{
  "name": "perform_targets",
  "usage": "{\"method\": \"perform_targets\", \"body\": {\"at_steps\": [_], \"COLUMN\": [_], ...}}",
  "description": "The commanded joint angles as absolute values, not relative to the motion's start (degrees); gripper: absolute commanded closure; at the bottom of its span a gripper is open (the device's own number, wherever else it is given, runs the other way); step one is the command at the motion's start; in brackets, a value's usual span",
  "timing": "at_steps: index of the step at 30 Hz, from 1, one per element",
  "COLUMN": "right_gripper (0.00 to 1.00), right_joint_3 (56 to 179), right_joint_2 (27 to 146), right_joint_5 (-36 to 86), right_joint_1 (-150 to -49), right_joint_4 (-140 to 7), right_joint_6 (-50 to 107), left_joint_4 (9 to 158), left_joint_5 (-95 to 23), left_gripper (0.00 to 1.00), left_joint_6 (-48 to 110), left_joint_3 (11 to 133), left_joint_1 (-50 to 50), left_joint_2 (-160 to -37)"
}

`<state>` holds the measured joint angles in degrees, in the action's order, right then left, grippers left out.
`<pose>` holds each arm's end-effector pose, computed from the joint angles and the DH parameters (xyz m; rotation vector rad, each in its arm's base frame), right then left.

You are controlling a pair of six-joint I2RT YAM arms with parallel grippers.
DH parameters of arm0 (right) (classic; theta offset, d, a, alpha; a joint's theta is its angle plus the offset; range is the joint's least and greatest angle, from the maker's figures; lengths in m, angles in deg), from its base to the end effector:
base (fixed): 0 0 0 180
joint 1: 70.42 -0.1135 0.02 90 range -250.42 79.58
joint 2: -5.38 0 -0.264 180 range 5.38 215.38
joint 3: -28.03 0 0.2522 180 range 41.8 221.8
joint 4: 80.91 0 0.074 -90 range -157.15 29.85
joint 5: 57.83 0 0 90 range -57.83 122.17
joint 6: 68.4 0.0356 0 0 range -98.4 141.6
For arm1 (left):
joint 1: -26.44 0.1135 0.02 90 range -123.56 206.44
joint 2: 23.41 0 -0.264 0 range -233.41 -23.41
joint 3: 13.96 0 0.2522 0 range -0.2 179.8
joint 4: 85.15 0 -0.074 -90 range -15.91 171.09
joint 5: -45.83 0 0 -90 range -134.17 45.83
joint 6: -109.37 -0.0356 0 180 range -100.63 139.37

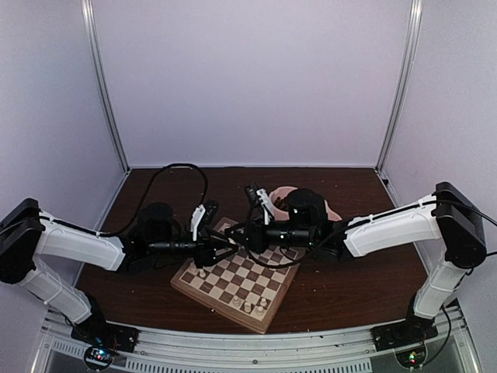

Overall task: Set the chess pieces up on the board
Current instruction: Pass from the right arm to the left

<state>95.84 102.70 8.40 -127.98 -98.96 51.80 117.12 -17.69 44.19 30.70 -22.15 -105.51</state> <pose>0.1904 0.3264 0.2299 -0.7976 1.8393 1.4194 0.1774 -0.2251 0.1940 0.7595 1.8716 -1.2839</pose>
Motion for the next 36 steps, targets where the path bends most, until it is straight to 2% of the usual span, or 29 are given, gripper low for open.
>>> {"method": "perform_targets", "body": {"at_steps": [1,4,9,14,22,36], "right_gripper": [0.89,0.88,0.82,0.67,0.56,0.46], "right_joint_3": [97.23,97.28,96.99,97.05,96.95,98.22], "right_joint_2": [103.49,103.40,102.74,101.76,100.15,94.09], "right_joint_5": [7.33,7.50,8.15,9.24,9.34,8.41], "right_joint_1": [-128.67,-128.87,-128.87,-128.87,-128.87,-128.39], "right_joint_4": [-101.14,-100.42,-99.75,-97.82,-96.26,-85.20], "right_joint_6": [51.69,50.94,49.97,48.76,47.27,44.50], "left_joint_4": [121.95,121.53,120.26,119.66,118.00,109.69], "left_joint_5": [-15.93,-15.64,-15.21,-15.18,-14.83,-13.75], "left_gripper": [0.67,0.79,0.91,0.94,0.97,0.99], "left_joint_6": [43.94,43.73,43.19,42.93,41.92,35.31], "left_joint_3": [31.97,32.13,32.49,32.75,33.11,34.61], "left_joint_1": [-22.33,-22.33,-22.33,-22.31,-22.33,-22.33], "left_joint_2": [-105.94,-105.77,-105.75,-105.77,-105.51,-103.22]}}
